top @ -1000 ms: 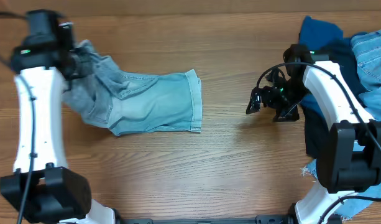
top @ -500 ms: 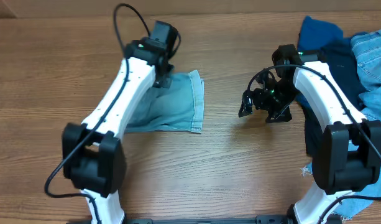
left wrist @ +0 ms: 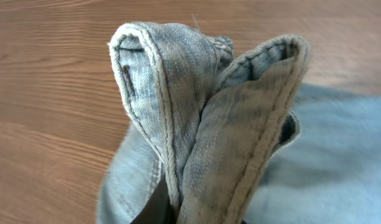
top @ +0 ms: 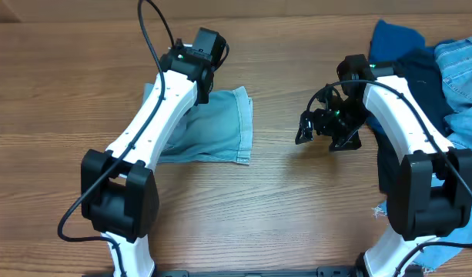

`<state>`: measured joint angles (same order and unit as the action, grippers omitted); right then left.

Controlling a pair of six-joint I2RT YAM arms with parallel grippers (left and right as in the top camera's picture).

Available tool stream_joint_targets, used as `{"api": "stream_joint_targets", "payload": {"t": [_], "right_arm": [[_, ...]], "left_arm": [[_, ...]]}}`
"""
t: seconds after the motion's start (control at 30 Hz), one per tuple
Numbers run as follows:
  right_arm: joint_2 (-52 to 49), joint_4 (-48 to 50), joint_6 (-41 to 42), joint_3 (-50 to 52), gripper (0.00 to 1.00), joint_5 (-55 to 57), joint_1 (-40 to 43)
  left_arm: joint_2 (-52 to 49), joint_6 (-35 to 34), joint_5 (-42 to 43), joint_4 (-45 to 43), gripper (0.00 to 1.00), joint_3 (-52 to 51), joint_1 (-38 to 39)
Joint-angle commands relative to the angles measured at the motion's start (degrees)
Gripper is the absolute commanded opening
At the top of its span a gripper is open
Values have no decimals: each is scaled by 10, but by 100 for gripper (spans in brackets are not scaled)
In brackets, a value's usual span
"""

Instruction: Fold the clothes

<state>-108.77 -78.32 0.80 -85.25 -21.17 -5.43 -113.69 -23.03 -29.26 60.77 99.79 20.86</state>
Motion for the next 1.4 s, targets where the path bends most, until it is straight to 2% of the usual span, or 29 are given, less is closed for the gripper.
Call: {"api": "stream_joint_targets", "payload": {"t": [0.0,0.17,0.27,0.47,0.53,0.57,0.6,0.63,0.67,0.7,0.77,0.87,1.03,1.1,1.17,1.2,1.37], "right_arm": [[14,6,-7,1,100,-3,-1],[14,7,-9,1,100,-3,-1],[14,10,-11,1,100,-3,-1],[14,11,-11,1,100,-4,-1],[14,11,-11,1,100,-4,-1],[14,11,-11,1,100,-4,-1],[14,11,-11,1,100,-4,-1],[14,11,-11,1,100,-4,-1],[14,11,-11,1,100,-4,-1],[14,11,-11,1,100,-4,-1],[14,11,-11,1,100,-4,-1],[14,10,-12,1,100,-3,-1],[14,6,-28,1,100,-12,-3],[14,5,-49,1,100,-37,-7],[14,7,-87,1,100,-89,-23],[14,12,-90,1,100,-104,-32],[14,89,-59,1,100,-155,-94]], "left_arm": [[32,-58,-55,-24,4,17,-10],[32,-59,-11,-87,4,17,7],[32,-99,-4,-101,4,17,21],[31,-102,87,-112,4,17,37],[31,-102,169,-114,21,17,42],[31,-102,217,-117,47,17,43],[31,-98,266,-122,65,17,45],[31,-76,324,-130,76,17,47],[31,-44,379,-139,78,17,49],[31,5,455,-153,79,17,50],[31,76,546,-170,80,17,51],[31,108,560,-172,75,17,46],[47,113,555,-171,64,20,-13],[57,107,516,-163,61,20,-47],[65,54,412,-130,61,20,-104],[66,41,386,-114,61,20,-125],[64,34,370,-39,61,19,-205]]}}
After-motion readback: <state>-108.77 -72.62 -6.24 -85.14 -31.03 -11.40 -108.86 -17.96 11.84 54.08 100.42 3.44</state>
